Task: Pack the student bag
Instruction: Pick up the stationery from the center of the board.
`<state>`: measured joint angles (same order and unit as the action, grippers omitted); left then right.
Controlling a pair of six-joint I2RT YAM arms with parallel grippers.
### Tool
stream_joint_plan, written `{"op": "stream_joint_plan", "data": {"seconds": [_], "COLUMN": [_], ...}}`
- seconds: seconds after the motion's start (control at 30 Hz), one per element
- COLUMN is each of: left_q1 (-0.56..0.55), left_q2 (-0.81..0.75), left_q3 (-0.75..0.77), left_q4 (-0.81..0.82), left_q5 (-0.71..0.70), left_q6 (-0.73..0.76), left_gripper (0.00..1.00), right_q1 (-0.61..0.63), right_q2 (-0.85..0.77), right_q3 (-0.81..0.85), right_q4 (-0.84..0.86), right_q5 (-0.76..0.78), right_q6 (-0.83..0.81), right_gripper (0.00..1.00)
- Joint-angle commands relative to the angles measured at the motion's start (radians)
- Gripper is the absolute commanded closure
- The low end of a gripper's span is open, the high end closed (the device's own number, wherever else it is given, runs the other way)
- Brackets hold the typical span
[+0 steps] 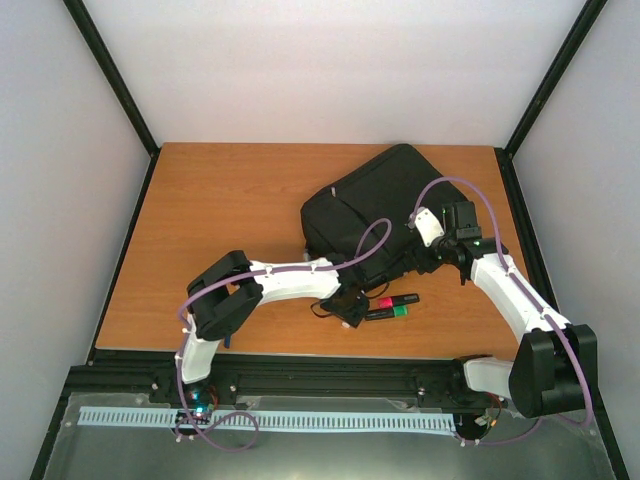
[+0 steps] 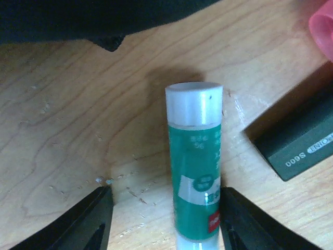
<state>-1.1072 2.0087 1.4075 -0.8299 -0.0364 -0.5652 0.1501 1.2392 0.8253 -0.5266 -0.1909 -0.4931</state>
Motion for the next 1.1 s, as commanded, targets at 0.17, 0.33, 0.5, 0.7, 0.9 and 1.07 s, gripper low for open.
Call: {"op": "stream_joint_plan", "data": {"seconds": [0.17, 0.33, 0.5, 0.7, 0.9, 1.07], "left_q1": [-0.006, -0.006, -0.006, -0.001, 0.020, 0.043], "left_q2": [-0.010, -0.016, -0.031, -0.058, -0.120, -0.235], "left_q3": [0.006, -0.014, -0.033, -0.056, -0.092, -0.153], "left_q4": [-0.025, -0.029, -0.027, -0.038, -0.023, 0.013], "left_q5": [-0.066, -0.065, -0.067, -0.080, -0.066, -0.045], "left_q6": [0.021, 0.045, 0.044, 0.061, 0.077, 0.092], "left_gripper": [0.51, 0.57, 0.74, 0.81, 0.96, 0.97], "right_q1": [-0.011, -0.012, -0.014, -0.016, -0.024, -0.022], "right_q2": [0.002, 0.002, 0.003, 0.000, -0.031, -0.056], "right_q3": [-0.008, -0.008, -0.008, -0.008, 0.002, 0.078], "right_q4": [0.009, 0.008, 0.009, 0.015, 0.038, 0.006], "right_q5": [0.005, 0.006, 0.007, 0.013, 0.091, 0.038], "right_q6": [0.003, 0.003, 0.006, 0.014, 0.015, 0.005], "right_gripper": [0.21, 0.21, 0.21, 0.21, 0.24, 0.32]}}
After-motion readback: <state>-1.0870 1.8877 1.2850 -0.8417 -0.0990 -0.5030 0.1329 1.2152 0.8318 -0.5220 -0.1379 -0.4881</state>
